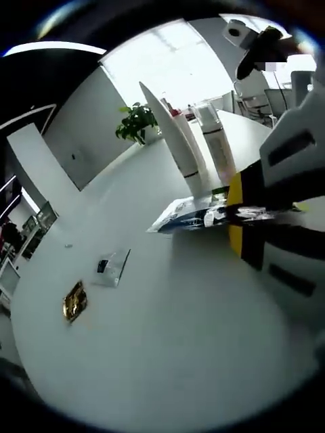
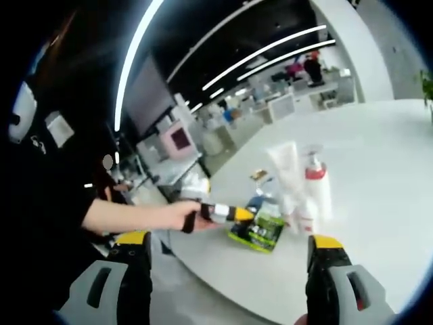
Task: Arrange the skincare products in the storage area until every visible bottle or jar stands upright without overlapping.
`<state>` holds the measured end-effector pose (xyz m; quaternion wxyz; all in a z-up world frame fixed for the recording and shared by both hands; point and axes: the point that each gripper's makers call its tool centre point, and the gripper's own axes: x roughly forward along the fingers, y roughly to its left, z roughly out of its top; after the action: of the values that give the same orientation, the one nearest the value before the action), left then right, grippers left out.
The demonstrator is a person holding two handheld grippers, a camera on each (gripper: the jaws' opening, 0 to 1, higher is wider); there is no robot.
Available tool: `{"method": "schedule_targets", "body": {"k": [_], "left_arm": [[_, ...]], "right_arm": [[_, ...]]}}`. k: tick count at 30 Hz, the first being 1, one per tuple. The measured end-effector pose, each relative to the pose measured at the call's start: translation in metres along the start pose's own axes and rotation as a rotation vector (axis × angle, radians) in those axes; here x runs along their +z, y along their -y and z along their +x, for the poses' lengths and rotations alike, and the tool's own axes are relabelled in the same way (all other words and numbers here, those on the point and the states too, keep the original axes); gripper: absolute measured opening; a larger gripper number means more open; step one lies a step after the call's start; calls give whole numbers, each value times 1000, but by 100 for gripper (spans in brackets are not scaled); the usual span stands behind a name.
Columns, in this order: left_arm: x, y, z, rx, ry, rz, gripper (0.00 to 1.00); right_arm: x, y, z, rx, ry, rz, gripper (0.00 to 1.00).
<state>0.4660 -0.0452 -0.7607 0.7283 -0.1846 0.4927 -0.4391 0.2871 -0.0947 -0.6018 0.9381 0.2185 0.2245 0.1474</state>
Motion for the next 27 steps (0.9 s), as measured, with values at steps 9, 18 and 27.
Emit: {"method": "schedule_targets", "body": {"k": [9,18,27], "left_arm": [[0,-10,6,65,8,10,17],[-1,-13,9,133,7,111,21],[0,-14,5,168,3,197,30]], "right_arm": [[-3,1,0,-3,-7,0,99],[-4,3,1,-1,-9,1,99],[-5,4,0,-2,-9,1,99]]}}
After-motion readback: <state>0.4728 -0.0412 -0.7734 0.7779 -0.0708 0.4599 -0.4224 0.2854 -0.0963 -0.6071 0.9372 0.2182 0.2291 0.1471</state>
